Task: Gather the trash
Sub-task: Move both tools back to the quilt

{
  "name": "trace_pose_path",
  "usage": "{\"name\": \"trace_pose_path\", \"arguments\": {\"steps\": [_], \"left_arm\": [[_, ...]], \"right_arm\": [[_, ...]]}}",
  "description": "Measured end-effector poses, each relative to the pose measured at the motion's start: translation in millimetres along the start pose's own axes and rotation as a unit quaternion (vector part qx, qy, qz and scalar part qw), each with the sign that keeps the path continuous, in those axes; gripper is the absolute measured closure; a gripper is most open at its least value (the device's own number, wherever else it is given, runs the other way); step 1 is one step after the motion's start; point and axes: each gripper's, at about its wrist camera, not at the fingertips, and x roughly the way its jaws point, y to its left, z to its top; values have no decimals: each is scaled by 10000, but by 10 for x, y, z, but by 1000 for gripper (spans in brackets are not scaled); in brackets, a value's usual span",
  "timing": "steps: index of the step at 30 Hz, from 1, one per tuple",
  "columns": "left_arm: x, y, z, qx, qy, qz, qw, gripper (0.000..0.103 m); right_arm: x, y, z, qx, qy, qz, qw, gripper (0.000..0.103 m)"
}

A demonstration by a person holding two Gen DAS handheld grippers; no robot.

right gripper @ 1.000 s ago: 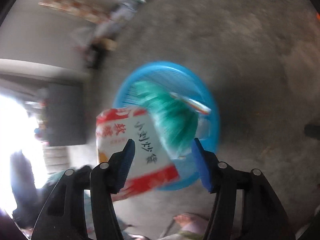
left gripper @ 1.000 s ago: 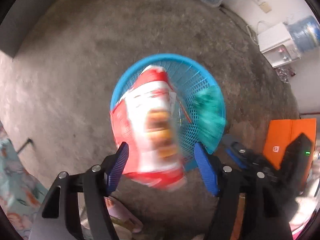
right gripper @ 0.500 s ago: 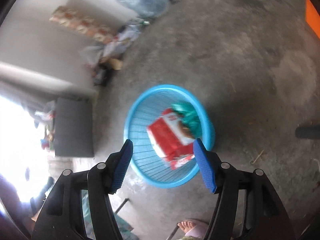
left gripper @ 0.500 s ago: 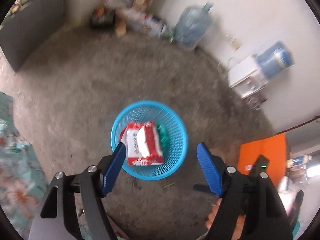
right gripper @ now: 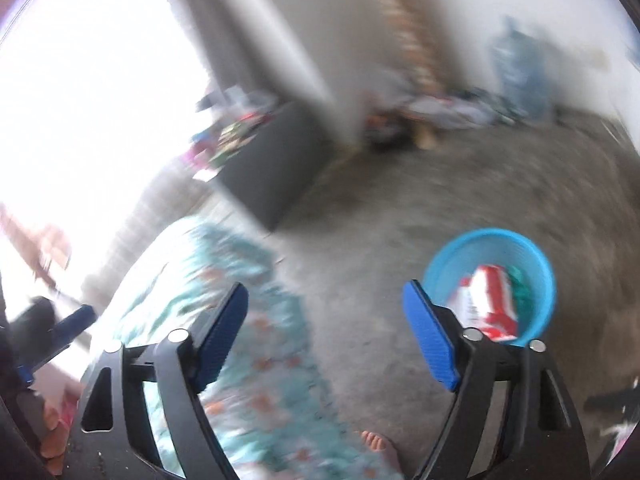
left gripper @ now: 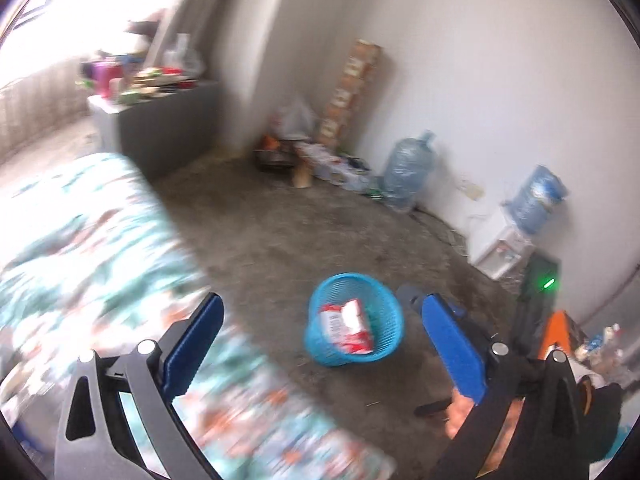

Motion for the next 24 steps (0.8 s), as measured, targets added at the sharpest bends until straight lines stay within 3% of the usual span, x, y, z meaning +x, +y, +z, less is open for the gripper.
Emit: {"name": "trace_pose_path", "arguments": {"steps": [3, 8, 15, 24], "left_arm": [[-280, 220, -254, -44, -31, 530, 9986, 6], [-633, 589, -636, -351, 64, 1061, 9937, 6], [-961, 945, -1025, -876, 74, 1728, 9810, 6], [-1147, 1112, -1192, -1217, -259, 1984, 9722, 6]], "right_arm": [[66, 440, -123, -524, 356, 195, 9978, 17], [136, 1058, -421, -1364, 721, 223, 9878, 8], [160, 1605, -730, -2024, 901, -72, 9751, 8], [15, 1881, -870, -2537, 556, -367, 9650, 8]]}}
